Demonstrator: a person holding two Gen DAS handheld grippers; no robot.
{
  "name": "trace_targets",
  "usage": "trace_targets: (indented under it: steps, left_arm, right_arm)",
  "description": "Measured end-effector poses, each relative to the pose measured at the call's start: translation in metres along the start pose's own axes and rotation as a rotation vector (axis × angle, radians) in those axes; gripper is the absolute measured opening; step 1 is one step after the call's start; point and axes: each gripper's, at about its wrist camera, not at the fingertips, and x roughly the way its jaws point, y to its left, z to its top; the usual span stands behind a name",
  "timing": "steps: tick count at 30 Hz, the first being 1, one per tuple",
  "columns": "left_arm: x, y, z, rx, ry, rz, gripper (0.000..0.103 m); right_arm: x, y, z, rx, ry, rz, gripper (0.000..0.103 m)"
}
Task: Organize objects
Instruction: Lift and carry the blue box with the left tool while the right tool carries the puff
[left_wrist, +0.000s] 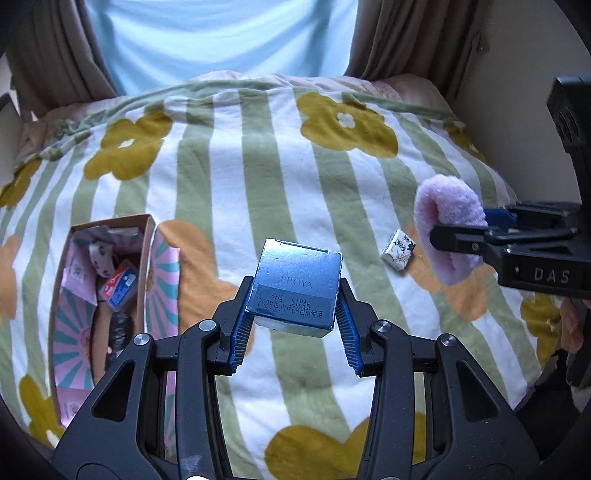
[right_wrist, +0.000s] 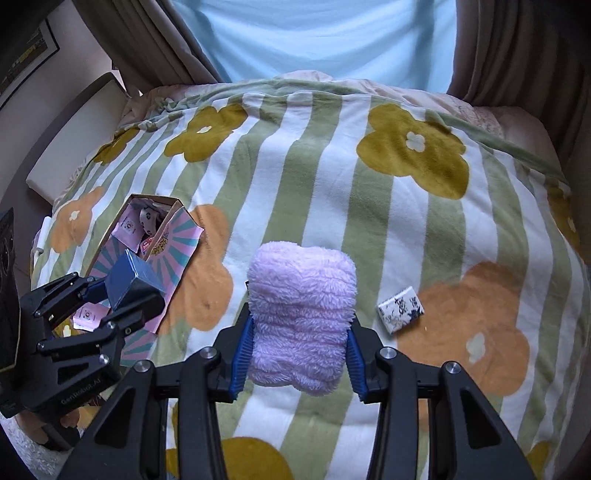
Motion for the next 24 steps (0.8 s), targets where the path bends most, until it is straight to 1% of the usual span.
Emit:
trace_targets:
  steps: [4, 6, 11, 19, 24]
  left_arm:
    - [-0.034, 0.005, -0.009, -0.032, -0.001, 0.017, 0.039]
    - [-0.046, 0.007, -0.016, -0.039, 0.004, 0.016, 0.039]
    - [-0.067, 0.010, -0.034, -0.008, 0.018, 0.025, 0.039]
    - [-0.090, 0.023, -0.042, 0.005, 0.001, 0.028, 0.039]
    - [-0.106, 0.044, -0.042, -0.004, -0.019, 0.027, 0.039]
  right_arm:
    - [-0.024, 0.014, -0.027, 0.064, 0.002, -0.011, 0.041]
    - [-0.034, 0.021, -0.038, 0.074, -0.001, -0.028, 0.041]
    - [-0.052, 0.030, -0.054, 0.080, -0.007, -0.045, 0.041]
    - [-0.069, 0.045, -0.058, 0.088, -0.036, -0.068, 0.041]
    - [-0.072, 0.065, -0.052, 0.076, -0.049, -0.063, 0.041]
